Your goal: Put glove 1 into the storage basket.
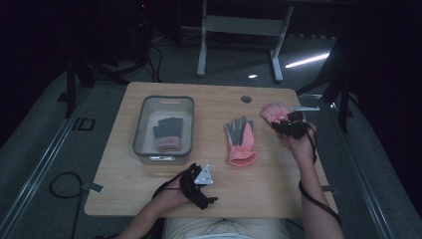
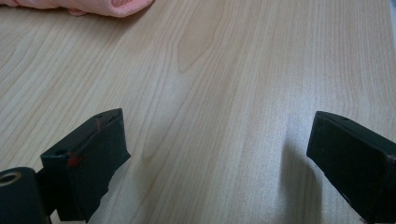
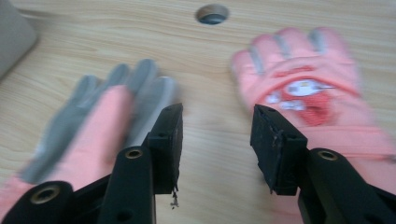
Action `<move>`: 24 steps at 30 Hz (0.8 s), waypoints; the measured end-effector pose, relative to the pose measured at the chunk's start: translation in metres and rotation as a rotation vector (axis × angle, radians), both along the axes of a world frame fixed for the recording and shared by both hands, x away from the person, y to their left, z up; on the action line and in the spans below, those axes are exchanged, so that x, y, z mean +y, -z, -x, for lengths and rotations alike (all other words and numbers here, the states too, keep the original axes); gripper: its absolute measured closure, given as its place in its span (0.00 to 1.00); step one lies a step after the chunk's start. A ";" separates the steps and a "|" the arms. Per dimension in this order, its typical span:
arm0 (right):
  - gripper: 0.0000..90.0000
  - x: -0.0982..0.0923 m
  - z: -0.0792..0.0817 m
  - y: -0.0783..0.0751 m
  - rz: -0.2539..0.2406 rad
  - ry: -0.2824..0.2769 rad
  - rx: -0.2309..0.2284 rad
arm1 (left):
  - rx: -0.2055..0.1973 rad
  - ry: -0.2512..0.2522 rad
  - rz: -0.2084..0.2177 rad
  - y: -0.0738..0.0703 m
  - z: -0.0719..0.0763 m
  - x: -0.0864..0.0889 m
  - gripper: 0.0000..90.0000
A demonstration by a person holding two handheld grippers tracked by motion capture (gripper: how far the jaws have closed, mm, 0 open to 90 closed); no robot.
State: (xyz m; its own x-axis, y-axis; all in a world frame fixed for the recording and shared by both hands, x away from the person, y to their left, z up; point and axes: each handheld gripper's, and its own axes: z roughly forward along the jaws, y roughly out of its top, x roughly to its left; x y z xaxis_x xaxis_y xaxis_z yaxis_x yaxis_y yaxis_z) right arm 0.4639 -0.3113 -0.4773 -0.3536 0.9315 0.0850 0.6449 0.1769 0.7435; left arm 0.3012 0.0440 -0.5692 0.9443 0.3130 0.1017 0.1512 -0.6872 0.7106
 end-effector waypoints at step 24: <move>0.58 -0.052 -0.063 0.022 0.154 -0.037 -0.006 | 0.025 -0.027 0.027 0.001 -0.004 0.003 0.05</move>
